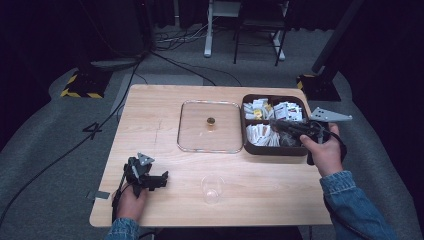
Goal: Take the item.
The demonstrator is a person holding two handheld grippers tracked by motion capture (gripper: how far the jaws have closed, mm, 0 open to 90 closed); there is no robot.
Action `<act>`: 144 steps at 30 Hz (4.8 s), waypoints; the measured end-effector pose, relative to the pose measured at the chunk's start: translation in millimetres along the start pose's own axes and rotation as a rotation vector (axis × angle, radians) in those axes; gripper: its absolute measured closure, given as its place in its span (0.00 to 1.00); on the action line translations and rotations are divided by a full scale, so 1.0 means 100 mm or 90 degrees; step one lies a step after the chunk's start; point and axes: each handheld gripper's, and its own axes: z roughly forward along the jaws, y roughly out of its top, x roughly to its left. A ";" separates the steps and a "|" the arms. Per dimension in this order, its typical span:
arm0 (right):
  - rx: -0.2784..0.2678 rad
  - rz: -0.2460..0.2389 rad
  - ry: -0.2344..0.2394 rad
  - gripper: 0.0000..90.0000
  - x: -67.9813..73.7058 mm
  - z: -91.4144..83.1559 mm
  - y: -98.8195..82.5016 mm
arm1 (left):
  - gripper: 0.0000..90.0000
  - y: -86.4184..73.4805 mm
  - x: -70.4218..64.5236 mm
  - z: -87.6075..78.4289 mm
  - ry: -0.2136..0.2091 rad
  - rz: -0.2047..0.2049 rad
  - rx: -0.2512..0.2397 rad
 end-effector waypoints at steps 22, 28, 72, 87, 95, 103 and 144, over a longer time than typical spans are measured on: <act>0.020 -0.033 0.166 1.00 0.95 0.11 0.01 | 0.00 0.01 0.00 0.01 -0.001 0.000 -0.001; 0.024 -0.039 0.196 1.00 1.11 0.16 0.01 | 0.00 0.01 0.00 0.01 -0.002 0.001 -0.001; 0.094 -0.059 0.281 1.00 1.62 0.72 -0.37 | 0.00 0.01 0.00 0.01 -0.001 0.000 -0.001; 0.119 -0.077 0.267 1.00 1.66 0.82 -0.53 | 0.00 0.01 0.00 0.01 0.000 0.000 -0.001; 0.107 -0.069 0.255 0.65 1.67 0.83 -0.54 | 0.00 0.01 0.00 0.01 0.000 0.000 -0.001; 0.120 -0.071 0.227 0.51 1.61 0.85 -0.55 | 0.00 0.01 0.00 0.01 0.000 0.000 -0.001; 0.134 -0.013 0.029 0.36 0.50 -0.15 -0.57 | 0.00 0.02 0.01 0.01 0.000 0.002 -0.001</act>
